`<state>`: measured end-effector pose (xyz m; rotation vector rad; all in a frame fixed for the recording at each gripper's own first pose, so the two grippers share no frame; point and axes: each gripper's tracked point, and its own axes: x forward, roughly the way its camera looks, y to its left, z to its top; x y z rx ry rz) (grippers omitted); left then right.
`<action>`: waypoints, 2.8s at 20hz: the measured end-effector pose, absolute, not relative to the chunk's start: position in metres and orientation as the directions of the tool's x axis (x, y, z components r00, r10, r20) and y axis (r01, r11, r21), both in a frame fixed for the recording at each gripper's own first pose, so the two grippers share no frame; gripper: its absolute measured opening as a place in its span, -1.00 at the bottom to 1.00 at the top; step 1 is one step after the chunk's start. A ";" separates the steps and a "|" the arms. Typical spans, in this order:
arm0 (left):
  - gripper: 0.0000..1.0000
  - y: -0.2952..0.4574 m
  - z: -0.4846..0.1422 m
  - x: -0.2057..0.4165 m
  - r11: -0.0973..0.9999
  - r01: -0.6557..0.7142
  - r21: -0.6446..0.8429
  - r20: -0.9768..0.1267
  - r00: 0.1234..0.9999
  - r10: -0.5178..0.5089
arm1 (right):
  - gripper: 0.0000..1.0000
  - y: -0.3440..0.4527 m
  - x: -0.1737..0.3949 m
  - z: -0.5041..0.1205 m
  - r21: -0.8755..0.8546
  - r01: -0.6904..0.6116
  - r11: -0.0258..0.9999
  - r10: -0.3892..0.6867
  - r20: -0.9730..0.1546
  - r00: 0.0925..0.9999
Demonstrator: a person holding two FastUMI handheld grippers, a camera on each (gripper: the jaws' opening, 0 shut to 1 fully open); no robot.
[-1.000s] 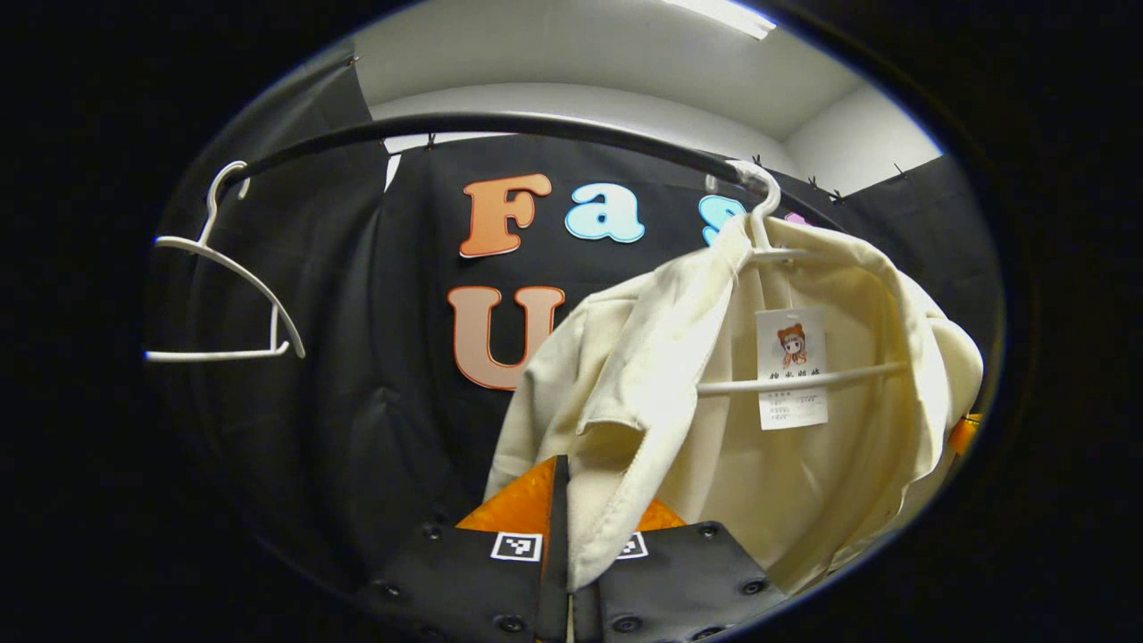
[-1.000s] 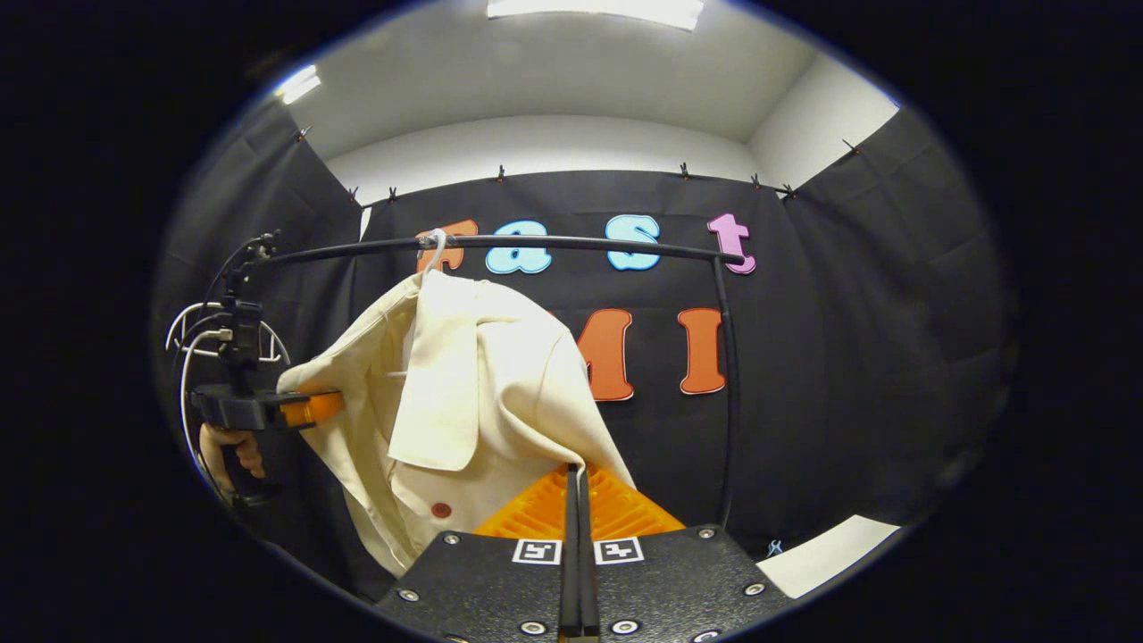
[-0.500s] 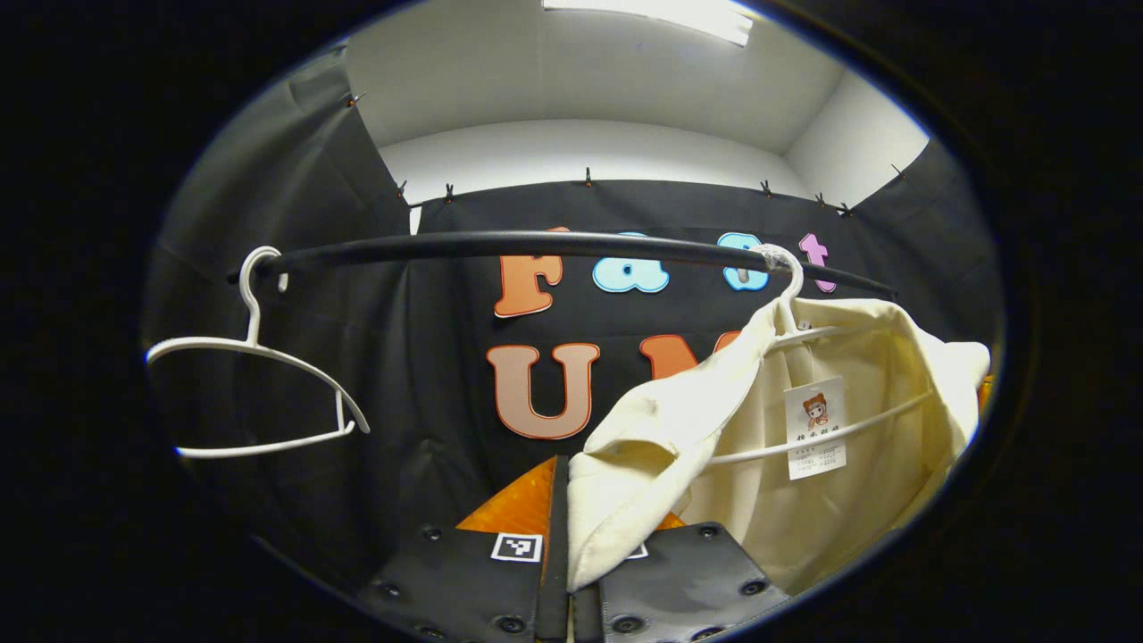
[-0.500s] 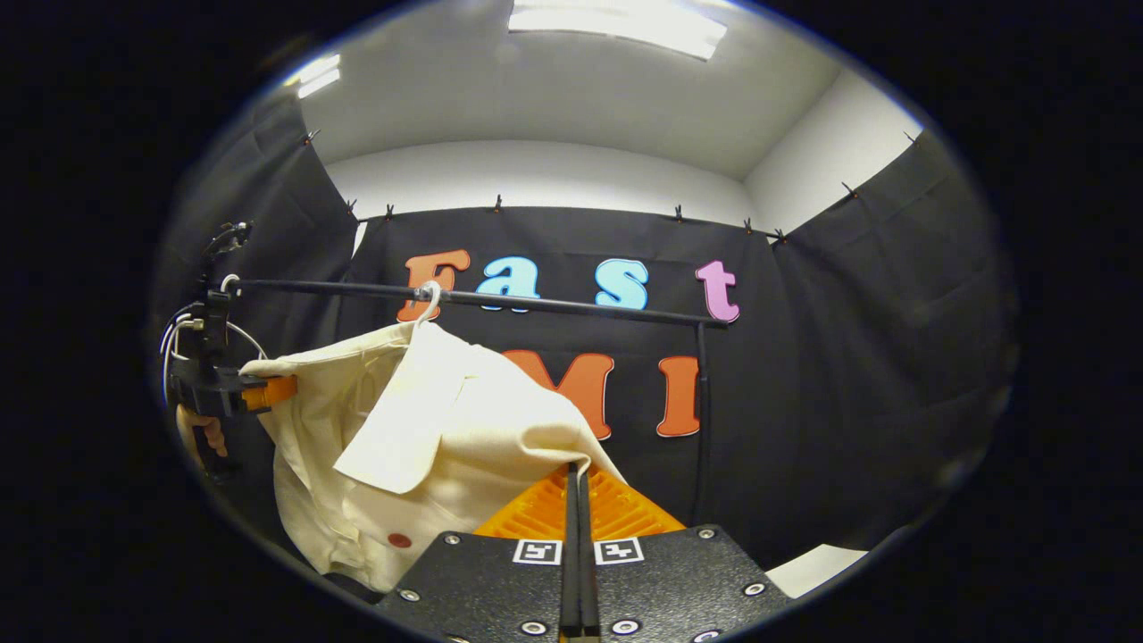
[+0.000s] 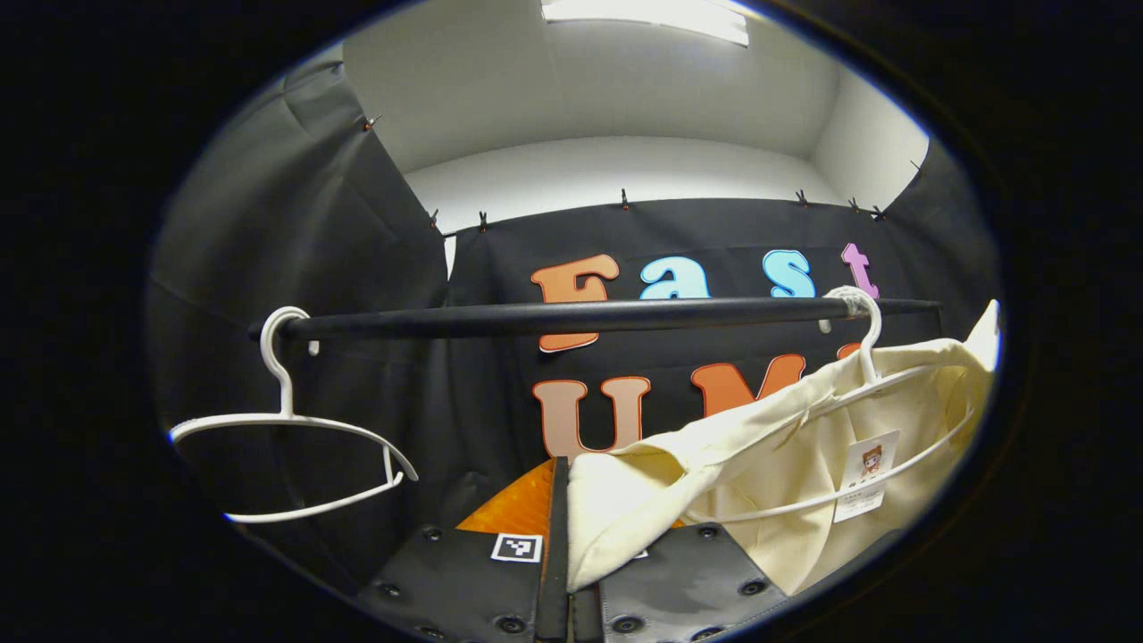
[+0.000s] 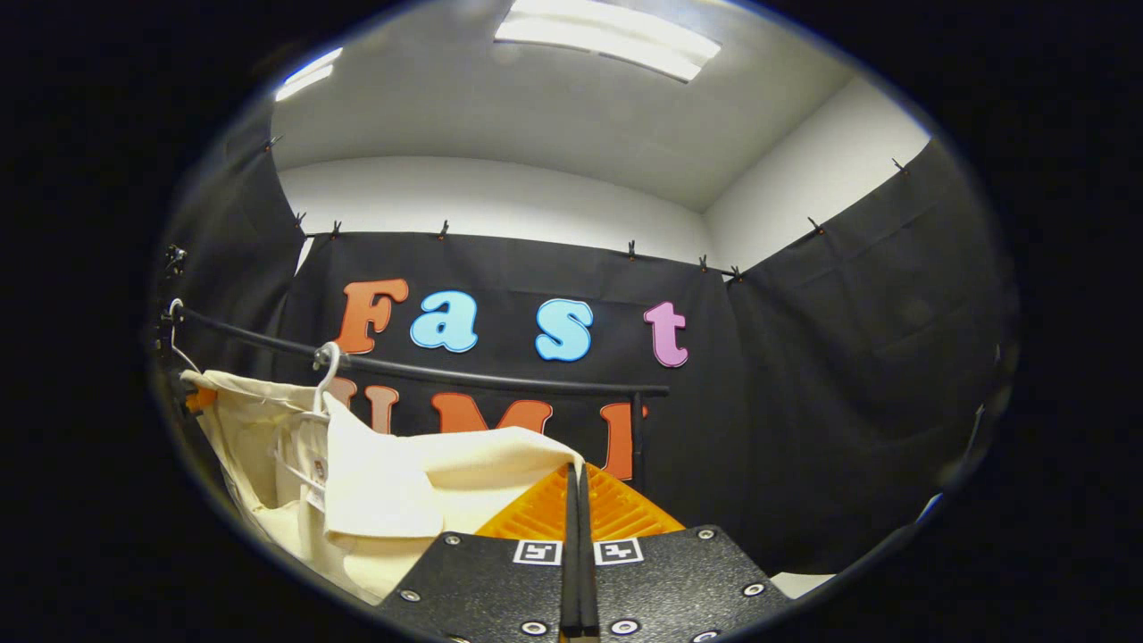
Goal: Grasp the clothes on the hanger with both hands and then place them into the laundry hamper below.
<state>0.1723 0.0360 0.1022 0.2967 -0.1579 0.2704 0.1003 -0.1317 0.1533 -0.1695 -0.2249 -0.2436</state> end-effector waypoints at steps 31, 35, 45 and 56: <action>-0.80 0.127 -0.041 0.217 0.920 -0.301 0.251 -0.058 0.944 0.325 | -1.00 -0.125 0.211 -0.090 0.079 0.062 0.995 -0.044 -0.214 0.976; -0.80 0.121 -0.039 0.200 0.920 -0.283 0.269 -0.055 0.950 0.308 | -1.00 -0.117 0.198 -0.102 0.067 0.054 0.996 -0.037 -0.232 0.972; -0.80 0.091 -0.057 0.165 0.929 -0.209 0.305 -0.086 0.965 0.246 | -1.00 -0.065 0.151 -0.124 0.003 -0.036 0.999 0.035 -0.279 0.960; -0.80 0.015 -0.084 0.137 0.965 -0.039 0.258 -0.143 0.987 0.078 | -1.00 0.017 0.108 -0.149 0.051 -0.160 0.986 0.168 -0.300 0.939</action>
